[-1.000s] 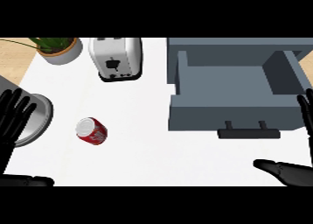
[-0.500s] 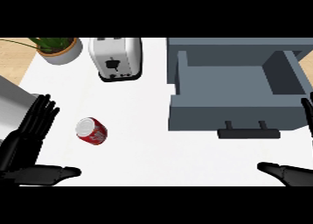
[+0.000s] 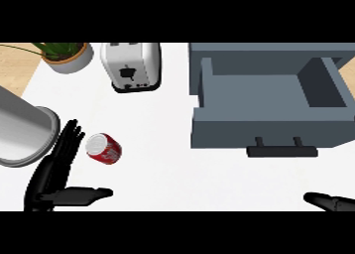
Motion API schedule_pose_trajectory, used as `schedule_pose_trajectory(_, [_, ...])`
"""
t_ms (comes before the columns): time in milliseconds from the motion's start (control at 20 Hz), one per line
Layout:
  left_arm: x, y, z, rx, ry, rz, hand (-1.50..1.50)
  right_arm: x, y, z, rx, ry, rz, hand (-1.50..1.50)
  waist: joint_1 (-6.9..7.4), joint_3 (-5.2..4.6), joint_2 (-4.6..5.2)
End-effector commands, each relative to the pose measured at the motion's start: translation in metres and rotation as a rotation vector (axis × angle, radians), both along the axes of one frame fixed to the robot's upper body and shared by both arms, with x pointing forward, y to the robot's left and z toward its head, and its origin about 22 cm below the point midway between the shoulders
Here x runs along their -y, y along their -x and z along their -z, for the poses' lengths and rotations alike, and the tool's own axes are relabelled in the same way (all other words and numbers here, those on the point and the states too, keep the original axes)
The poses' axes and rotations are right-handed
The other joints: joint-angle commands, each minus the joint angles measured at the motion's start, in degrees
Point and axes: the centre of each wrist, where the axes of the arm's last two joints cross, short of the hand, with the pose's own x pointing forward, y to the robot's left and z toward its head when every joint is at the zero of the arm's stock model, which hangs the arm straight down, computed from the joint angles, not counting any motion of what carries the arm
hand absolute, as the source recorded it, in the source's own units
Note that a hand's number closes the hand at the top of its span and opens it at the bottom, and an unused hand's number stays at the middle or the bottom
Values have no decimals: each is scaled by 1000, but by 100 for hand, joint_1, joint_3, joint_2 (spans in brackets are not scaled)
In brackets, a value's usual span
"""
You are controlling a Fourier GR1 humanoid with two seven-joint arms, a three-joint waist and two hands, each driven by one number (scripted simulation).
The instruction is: Pick up the can, place it into the drawer and close the drawer
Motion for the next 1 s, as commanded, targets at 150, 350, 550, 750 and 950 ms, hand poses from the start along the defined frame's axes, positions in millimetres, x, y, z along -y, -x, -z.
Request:
schedule_pose_trajectory(150, [-14,4,33,-22,-9,-40,-150,6,17,0,1,2,12,-150,3,1,-2])
schedule_pose_trajectory(350, [-19,-9,54,-23,-10,-68,-150,2,20,-9,18,1,19,-150,-3,1,0])
schedule_pose_trajectory(550, [-22,-12,81,-61,14,-68,-150,8,16,0,14,1,13,-150,-5,0,3])
schedule_pose_trajectory(750, [-40,-9,99,-60,-2,-80,-150,-5,25,-13,23,2,17,-150,-12,-1,3])
schedule_pose_trajectory(950, [-32,-17,111,-81,33,-79,-150,23,30,-20,-4,20,2,-150,-22,0,2])
